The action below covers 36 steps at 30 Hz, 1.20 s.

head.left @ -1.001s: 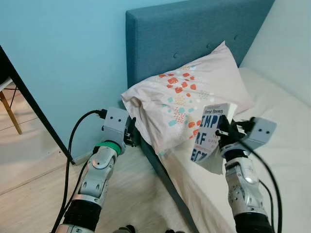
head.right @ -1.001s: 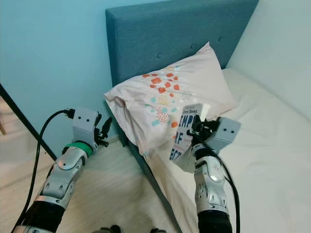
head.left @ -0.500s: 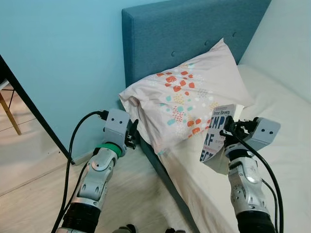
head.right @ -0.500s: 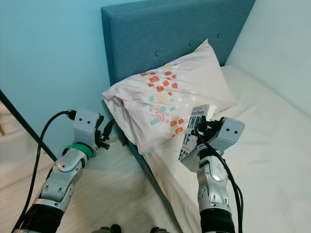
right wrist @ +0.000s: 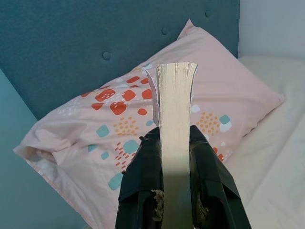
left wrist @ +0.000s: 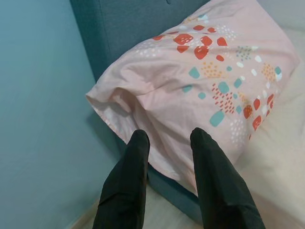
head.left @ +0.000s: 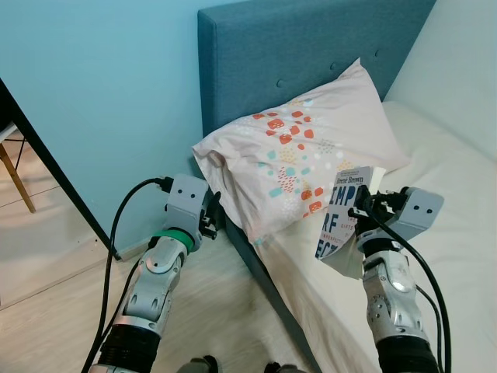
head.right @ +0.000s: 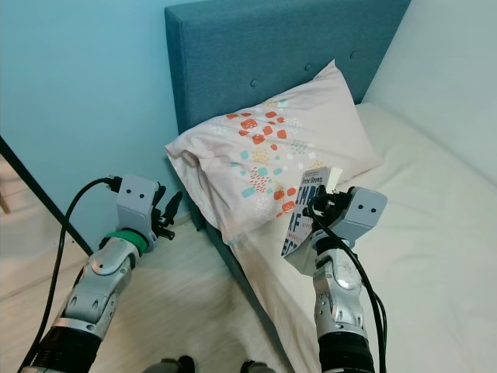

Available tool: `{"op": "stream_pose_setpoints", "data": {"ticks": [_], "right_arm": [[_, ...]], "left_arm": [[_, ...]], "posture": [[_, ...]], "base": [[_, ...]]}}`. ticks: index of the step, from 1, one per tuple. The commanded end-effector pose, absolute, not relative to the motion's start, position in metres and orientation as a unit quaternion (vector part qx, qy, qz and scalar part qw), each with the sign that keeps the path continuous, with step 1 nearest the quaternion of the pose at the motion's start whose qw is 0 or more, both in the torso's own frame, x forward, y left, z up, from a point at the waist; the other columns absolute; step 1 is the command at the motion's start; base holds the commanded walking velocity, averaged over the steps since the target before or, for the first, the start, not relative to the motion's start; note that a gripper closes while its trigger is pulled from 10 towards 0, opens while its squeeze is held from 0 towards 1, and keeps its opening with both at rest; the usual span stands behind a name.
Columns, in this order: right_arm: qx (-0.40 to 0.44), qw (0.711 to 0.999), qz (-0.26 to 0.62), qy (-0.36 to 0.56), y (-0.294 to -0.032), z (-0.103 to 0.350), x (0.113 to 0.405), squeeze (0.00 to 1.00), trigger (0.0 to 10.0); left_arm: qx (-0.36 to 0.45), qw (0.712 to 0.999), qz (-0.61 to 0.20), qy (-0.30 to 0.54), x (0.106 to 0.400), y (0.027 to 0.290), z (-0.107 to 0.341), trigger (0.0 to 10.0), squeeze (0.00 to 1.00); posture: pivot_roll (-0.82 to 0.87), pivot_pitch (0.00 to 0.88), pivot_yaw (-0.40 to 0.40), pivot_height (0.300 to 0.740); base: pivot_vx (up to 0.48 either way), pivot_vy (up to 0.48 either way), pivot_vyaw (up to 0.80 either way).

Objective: Clean up the room

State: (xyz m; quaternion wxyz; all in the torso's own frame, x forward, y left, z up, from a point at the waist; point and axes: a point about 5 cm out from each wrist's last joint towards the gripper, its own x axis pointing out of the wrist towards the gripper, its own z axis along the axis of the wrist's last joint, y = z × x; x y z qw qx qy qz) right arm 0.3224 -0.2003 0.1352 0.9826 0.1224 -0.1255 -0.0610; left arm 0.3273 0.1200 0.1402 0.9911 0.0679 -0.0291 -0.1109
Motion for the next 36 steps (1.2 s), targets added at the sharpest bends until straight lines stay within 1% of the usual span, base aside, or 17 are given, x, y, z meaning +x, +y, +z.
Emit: {"op": "stream_pose_setpoints", "data": {"ticks": [1,8,9,13,18,28,31,32,33,35,36], "right_arm": [[0.119,0.981,-0.065,-0.139,-0.204,0.138,0.322,0.00,10.0],[0.121,0.980,-0.065,-0.141,-0.204,0.139,0.322,0.00,10.0],[0.122,0.980,-0.065,-0.142,-0.204,0.140,0.322,0.00,10.0],[0.123,0.980,-0.064,-0.145,-0.204,0.141,0.322,0.00,10.0],[0.129,0.977,-0.063,-0.160,-0.206,0.148,0.323,0.00,10.0],[0.147,0.971,-0.056,-0.178,-0.208,0.156,0.326,0.00,10.0],[0.196,0.960,-0.049,-0.193,-0.211,0.167,0.335,0.00,10.0],[0.196,0.960,-0.049,-0.193,-0.211,0.167,0.335,0.00,10.0],[0.216,0.955,-0.043,-0.200,-0.210,0.172,0.339,0.00,10.0],[0.281,0.935,-0.014,-0.215,-0.206,0.189,0.351,0.00,10.0],[0.281,0.935,-0.014,-0.215,-0.206,0.189,0.351,0.00,10.0]], "left_arm": [[0.068,0.991,-0.113,-0.016,0.324,0.121,0.134,10.0,0.00],[0.068,0.991,-0.114,-0.015,0.324,0.121,0.134,10.0,0.00],[0.068,0.991,-0.114,-0.015,0.325,0.121,0.135,10.0,0.00],[0.068,0.991,-0.114,-0.016,0.325,0.120,0.135,10.0,0.00],[0.068,0.991,-0.115,-0.016,0.325,0.120,0.135,10.0,0.00],[0.068,0.991,-0.115,-0.017,0.325,0.120,0.137,10.0,0.00],[0.068,0.991,-0.118,-0.021,0.323,0.119,0.141,10.0,0.00],[0.068,0.991,-0.118,-0.021,0.323,0.119,0.141,10.0,0.00],[0.067,0.990,-0.118,-0.023,0.322,0.120,0.143,10.0,0.00],[0.065,0.990,-0.117,-0.035,0.321,0.121,0.153,10.0,0.00],[0.065,0.990,-0.117,-0.035,0.321,0.121,0.153,10.0,0.00]], "posture": [[0.01,0.109,0.019,0.646],[0.01,0.111,0.021,0.616],[0.01,0.111,0.021,0.606],[0.01,0.111,0.021,0.596],[0.01,0.111,0.024,0.566],[0.02,0.120,0.028,0.536],[0.04,0.140,0.028,0.521],[0.04,0.140,0.028,0.521],[0.06,0.156,0.026,0.516],[0.09,0.180,0.021,0.516],[0.09,0.180,0.021,0.516]], "base": [[0.000,0.000,0.00],[0.000,0.000,0.00],[0.000,0.000,0.00],[0.000,0.000,0.00],[0.000,0.000,0.00],[0.000,0.000,0.00],[0.000,0.000,0.00],[0.000,0.000,0.00],[0.000,0.000,0.00],[0.000,0.000,0.00],[0.000,0.000,0.00]]}}
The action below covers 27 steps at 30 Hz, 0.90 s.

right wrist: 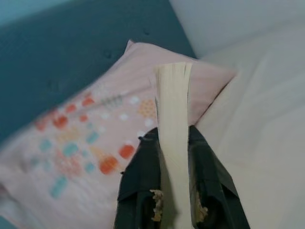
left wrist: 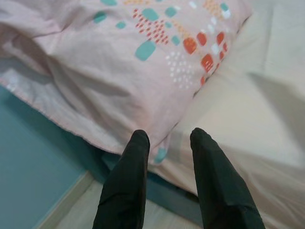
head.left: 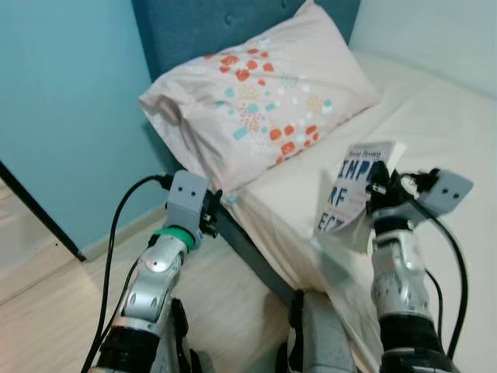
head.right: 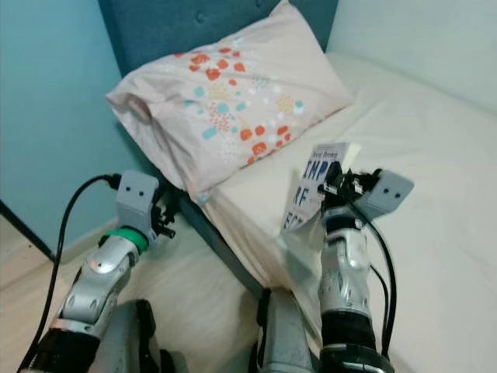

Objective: Clean up the room

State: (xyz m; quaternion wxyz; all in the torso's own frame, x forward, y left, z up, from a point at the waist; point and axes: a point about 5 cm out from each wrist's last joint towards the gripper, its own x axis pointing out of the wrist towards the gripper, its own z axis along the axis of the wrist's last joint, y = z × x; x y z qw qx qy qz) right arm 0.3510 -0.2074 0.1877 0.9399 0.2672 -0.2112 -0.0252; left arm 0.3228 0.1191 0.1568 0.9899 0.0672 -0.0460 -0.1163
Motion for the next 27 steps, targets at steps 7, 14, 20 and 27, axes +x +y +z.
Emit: {"op": "stream_pose_setpoints", "data": {"ticks": [7,14,20,27], "right_arm": [[0.403,0.890,0.045,-0.209,-0.196,0.209,0.377,0.00,10.0],[0.453,0.870,0.061,-0.184,-0.188,0.208,0.393,0.00,10.0],[0.487,0.839,0.097,-0.222,-0.200,0.224,0.399,0.00,10.0],[0.478,0.831,0.114,-0.260,-0.209,0.240,0.401,0.00,10.0]], "left_arm": [[0.059,0.989,-0.111,-0.072,0.317,0.126,0.183,10.0,0.00],[0.052,0.988,-0.111,-0.092,0.301,0.130,0.208,10.0,0.00],[0.052,0.988,-0.120,-0.084,0.284,0.131,0.219,10.0,0.00],[0.058,0.990,-0.118,-0.059,0.266,0.137,0.222,10.0,0.00]], "posture": [[0.16,0.243,0.005,0.516],[0.22,0.318,0.009,0.516],[0.31,0.420,0.045,0.516],[0.35,0.473,0.073,0.516]], "base": [[0.000,0.000,0.00],[0.000,0.000,0.00],[0.000,0.000,0.00],[0.000,0.000,0.00]]}}
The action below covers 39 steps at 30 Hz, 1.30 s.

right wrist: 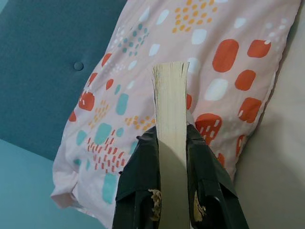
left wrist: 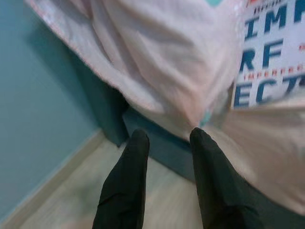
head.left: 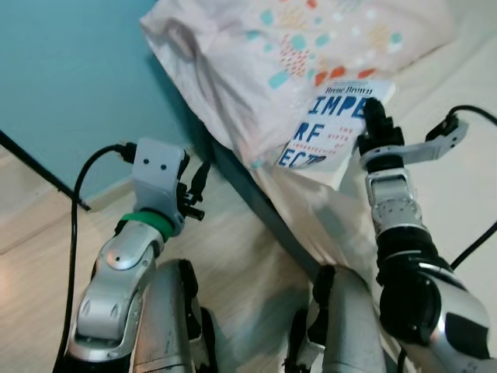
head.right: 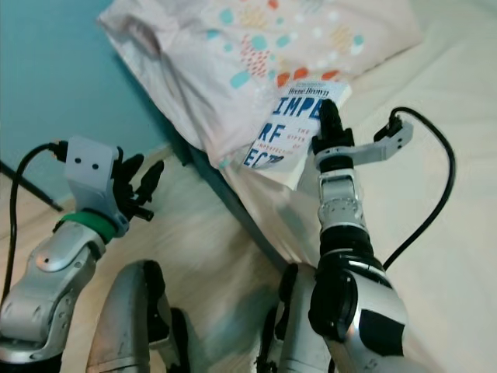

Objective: Clean up the room

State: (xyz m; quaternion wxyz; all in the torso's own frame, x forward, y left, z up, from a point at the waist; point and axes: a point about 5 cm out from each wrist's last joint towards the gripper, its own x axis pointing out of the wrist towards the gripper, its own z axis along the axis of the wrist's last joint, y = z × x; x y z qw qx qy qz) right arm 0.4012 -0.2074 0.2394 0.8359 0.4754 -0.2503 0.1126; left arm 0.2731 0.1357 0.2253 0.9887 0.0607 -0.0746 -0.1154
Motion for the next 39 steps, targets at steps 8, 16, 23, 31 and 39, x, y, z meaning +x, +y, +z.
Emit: {"op": "stream_pose_setpoints", "data": {"ticks": [8,16,23,31,39], "right_arm": [[0.464,0.835,0.035,-0.294,-0.249,0.237,0.393,0.00,10.0],[0.456,0.823,-0.047,-0.335,-0.298,0.222,0.371,0.00,10.0],[0.457,0.806,-0.116,-0.358,-0.318,0.206,0.356,0.00,10.0],[0.471,0.797,-0.128,-0.355,-0.319,0.195,0.352,0.00,10.0],[0.477,0.808,-0.098,-0.334,-0.311,0.198,0.360,1.00,10.0]], "left_arm": [[0.060,0.990,-0.126,-0.030,0.254,0.137,0.222,10.0,0.00],[0.057,0.987,-0.147,-0.012,0.253,0.131,0.221,10.0,0.00],[0.057,0.987,-0.152,-0.005,0.253,0.129,0.223,10.0,0.00],[0.058,0.986,-0.159,-0.004,0.253,0.128,0.224,10.0,0.00],[0.058,0.986,-0.154,0.000,0.253,0.128,0.223,10.0,0.00]], "posture": [[0.35,0.506,0.106,0.516],[0.33,0.492,0.129,0.516],[0.33,0.469,0.150,0.516],[0.34,0.461,0.159,0.516],[0.34,0.458,0.149,0.516]], "base": [[0.000,0.000,0.00],[0.000,0.000,0.00],[0.000,0.000,0.00],[0.000,0.000,0.00],[0.000,0.000,0.00]]}}
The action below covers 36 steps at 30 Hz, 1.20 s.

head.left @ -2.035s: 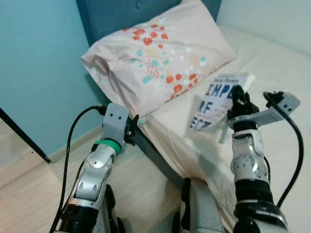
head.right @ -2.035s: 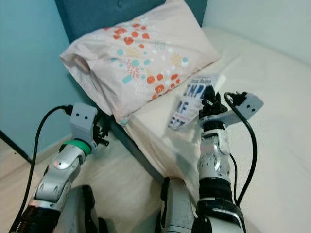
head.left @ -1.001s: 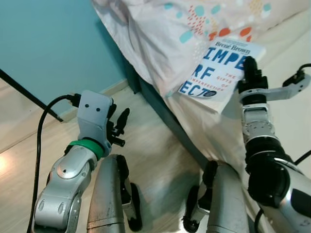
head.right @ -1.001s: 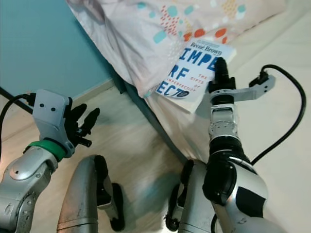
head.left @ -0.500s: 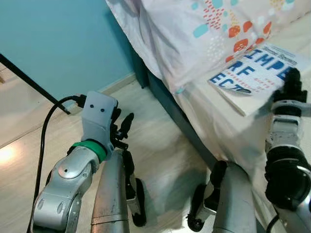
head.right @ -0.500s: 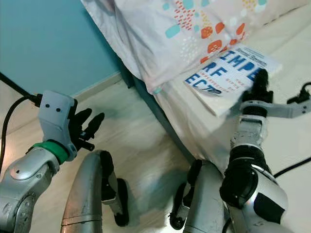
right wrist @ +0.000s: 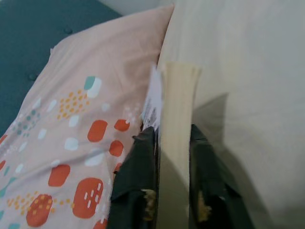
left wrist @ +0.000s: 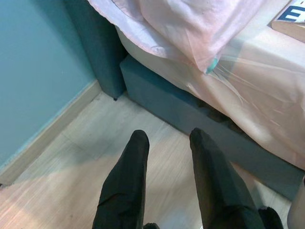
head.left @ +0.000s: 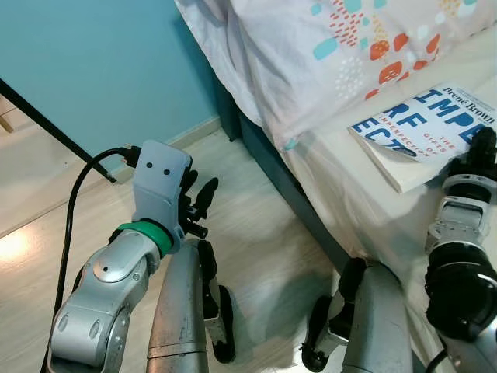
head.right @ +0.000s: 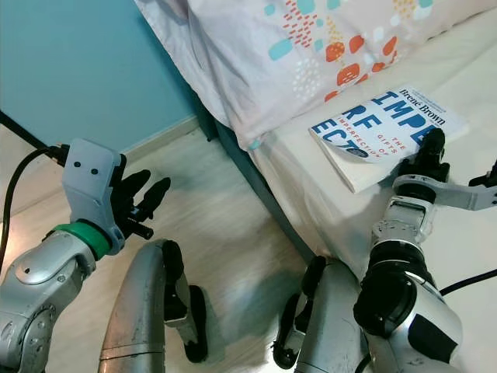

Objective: Clean up the room

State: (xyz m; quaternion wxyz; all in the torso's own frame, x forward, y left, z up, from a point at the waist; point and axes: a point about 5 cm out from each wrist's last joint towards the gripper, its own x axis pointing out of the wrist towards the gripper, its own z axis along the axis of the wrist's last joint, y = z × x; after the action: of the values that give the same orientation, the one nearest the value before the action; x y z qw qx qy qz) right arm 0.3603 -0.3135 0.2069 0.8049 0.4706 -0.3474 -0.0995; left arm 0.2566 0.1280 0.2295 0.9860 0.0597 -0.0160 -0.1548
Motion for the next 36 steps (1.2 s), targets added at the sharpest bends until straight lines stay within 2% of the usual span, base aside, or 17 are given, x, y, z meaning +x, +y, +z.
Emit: {"op": "stream_pose_setpoints", "data": {"ticks": [1,6,9,10,11,14,16,19,26,27,28,29,30,31,32,34,36], "right_arm": [[0.477,0.807,-0.094,-0.336,-0.311,0.199,0.360,1.00,10.0],[0.475,0.802,-0.096,-0.350,-0.320,0.208,0.358,1.00,10.0],[0.468,0.801,-0.096,-0.360,-0.327,0.215,0.357,1.00,10.0],[0.464,0.800,-0.096,-0.367,-0.330,0.219,0.355,0.38,10.0],[0.457,0.800,-0.097,-0.375,-0.334,0.223,0.353,0.00,10.0],[0.449,0.798,-0.098,-0.388,-0.339,0.227,0.350,0.00,10.0],[0.438,0.798,-0.101,-0.401,-0.347,0.233,0.346,0.00,10.0],[0.413,0.806,-0.109,-0.410,-0.355,0.236,0.339,0.00,10.0],[0.393,0.803,-0.126,-0.429,-0.369,0.235,0.326,0.00,10.0],[0.358,0.816,-0.112,-0.440,-0.368,0.244,0.323,0.00,10.0],[0.302,0.842,-0.083,-0.439,-0.357,0.256,0.322,0.00,10.0],[0.302,0.842,-0.083,-0.439,-0.357,0.256,0.322,0.00,10.0],[0.263,0.857,-0.061,-0.438,-0.347,0.263,0.322,0.00,10.0],[0.211,0.884,-0.030,-0.416,-0.325,0.265,0.324,0.00,10.0],[0.211,0.884,-0.030,-0.416,-0.325,0.265,0.324,0.00,10.0],[0.082,0.936,0.011,-0.341,-0.274,0.243,0.325,0.00,10.0],[0.082,0.936,0.011,-0.341,-0.274,0.243,0.325,0.00,10.0]], "left_arm": [[0.058,0.986,-0.153,0.001,0.253,0.128,0.222,10.0,0.00],[0.057,0.986,-0.154,0.000,0.257,0.127,0.221,10.0,0.00],[0.054,0.987,-0.154,-0.006,0.263,0.126,0.222,10.0,0.00],[0.052,0.987,-0.155,-0.012,0.266,0.124,0.223,10.0,0.00],[0.049,0.986,-0.155,-0.017,0.269,0.122,0.224,10.0,0.00],[0.046,0.986,-0.156,-0.023,0.272,0.120,0.225,10.0,0.00],[0.043,0.986,-0.157,-0.027,0.279,0.118,0.224,10.0,0.00],[0.039,0.986,-0.160,-0.036,0.284,0.115,0.224,10.0,0.00],[0.032,0.985,-0.163,-0.046,0.293,0.110,0.223,10.0,0.00],[0.030,0.985,-0.164,-0.050,0.295,0.109,0.222,10.0,0.00],[0.030,0.985,-0.164,-0.052,0.297,0.109,0.221,10.0,0.00],[0.030,0.985,-0.164,-0.052,0.297,0.109,0.221,10.0,0.00],[0.030,0.985,-0.164,-0.054,0.298,0.110,0.219,10.0,0.00],[0.035,0.984,-0.164,-0.054,0.299,0.112,0.217,10.0,0.00],[0.035,0.984,-0.164,-0.054,0.299,0.112,0.217,10.0,0.00],[0.044,0.984,-0.166,-0.048,0.300,0.118,0.209,10.0,0.00],[0.044,0.984,-0.166,-0.048,0.300,0.118,0.209,10.0,0.00]], "posture": [[0.34,0.458,0.149,0.516],[0.32,0.439,0.141,0.516],[0.29,0.393,0.123,0.516],[0.29,0.388,0.121,0.516],[0.28,0.365,0.114,0.516],[0.27,0.357,0.112,0.516],[0.23,0.290,0.094,0.516],[0.21,0.269,0.087,0.516],[0.17,0.219,0.079,0.516],[0.14,0.197,0.072,0.516],[0.12,0.181,0.060,0.516],[0.12,0.181,0.060,0.516],[0.12,0.181,0.060,0.516],[0.10,0.169,0.048,0.516],[0.10,0.169,0.048,0.516],[0.06,0.155,0.034,0.516],[0.06,0.155,0.034,0.516]], "base": [[0.000,0.000,0.00],[0.000,0.000,0.00],[0.000,0.000,0.00],[0.000,0.000,0.00],[0.000,0.000,0.00],[0.000,0.000,0.00],[0.000,0.000,0.00],[0.000,0.000,0.00],[0.000,0.000,0.00],[0.000,0.000,0.00],[0.000,0.000,0.00],[0.000,0.000,0.00],[0.000,0.000,0.00],[0.000,0.000,0.00],[0.000,0.000,0.00],[0.000,0.000,0.00],[0.000,0.000,0.00]]}}
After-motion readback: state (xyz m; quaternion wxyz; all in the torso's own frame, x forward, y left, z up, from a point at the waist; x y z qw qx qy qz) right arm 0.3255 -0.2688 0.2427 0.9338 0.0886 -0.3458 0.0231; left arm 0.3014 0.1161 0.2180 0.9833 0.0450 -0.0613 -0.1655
